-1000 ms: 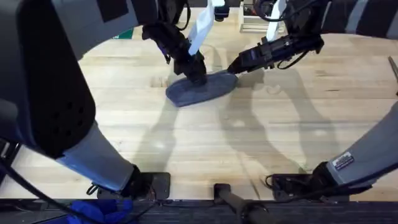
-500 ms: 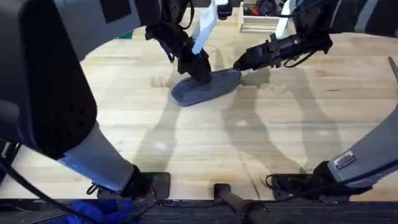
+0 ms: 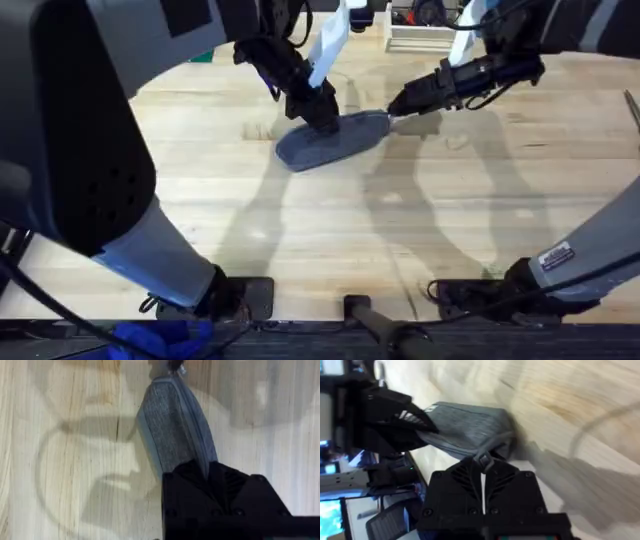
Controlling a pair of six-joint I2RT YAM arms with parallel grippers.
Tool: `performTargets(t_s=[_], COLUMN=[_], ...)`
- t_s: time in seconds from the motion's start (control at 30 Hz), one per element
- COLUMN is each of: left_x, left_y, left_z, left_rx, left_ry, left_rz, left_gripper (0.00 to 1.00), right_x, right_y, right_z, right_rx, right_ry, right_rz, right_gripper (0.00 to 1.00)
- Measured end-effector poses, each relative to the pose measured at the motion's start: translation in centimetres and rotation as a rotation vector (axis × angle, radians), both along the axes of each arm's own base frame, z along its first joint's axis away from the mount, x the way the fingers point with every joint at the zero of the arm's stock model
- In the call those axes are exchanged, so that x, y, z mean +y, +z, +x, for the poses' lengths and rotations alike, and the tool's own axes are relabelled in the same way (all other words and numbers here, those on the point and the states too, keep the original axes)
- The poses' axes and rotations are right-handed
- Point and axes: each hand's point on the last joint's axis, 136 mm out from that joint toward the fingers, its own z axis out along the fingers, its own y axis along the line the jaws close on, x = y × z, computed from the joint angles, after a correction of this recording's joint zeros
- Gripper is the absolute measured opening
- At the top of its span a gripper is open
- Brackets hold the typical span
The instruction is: Unzip the bag, pick up the pens from the table one at a time and place them inside, then zip the bag closed.
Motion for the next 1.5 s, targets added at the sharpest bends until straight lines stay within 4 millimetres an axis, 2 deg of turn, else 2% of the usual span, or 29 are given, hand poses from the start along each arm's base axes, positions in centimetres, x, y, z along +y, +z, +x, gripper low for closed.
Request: performTargets(t_s=[0.2, 0.37, 0.83, 1.3, 1.5], left_x=[0.0, 0.0, 0.0, 0.0, 0.0], left_y=[0.1, 0.1, 0.1, 0.1, 0.1], left_z=[0.1, 0.0, 0.0, 0.0, 0.1], left_rx=[-0.002, 0.002, 0.002, 0.001, -0.003], left_ry=[0.001, 0.001, 0.001, 0.001, 0.001], left_rz=[-0.002, 0.0, 0.0, 0.0, -0.001], left_gripper=[0.041, 0.041, 0.041, 0.041, 0.041], right_x=[-1.4, -3.4, -3.7, -3.6, -3.5], right_y=[-0.4, -1.4, -1.9, -5.1, -5.7], right_z=[0.2, 0.7, 0.6, -0.4, -0.8], right_rx=[0.012, 0.008, 0.007, 0.022, 0.035], right_ry=[-0.032, -0.068, -0.067, -0.1, -0.111], right_rz=[-0.026, -0.105, -0.133, -0.149, -0.144], right_gripper=[0.031, 0.031, 0.033, 0.033, 0.033])
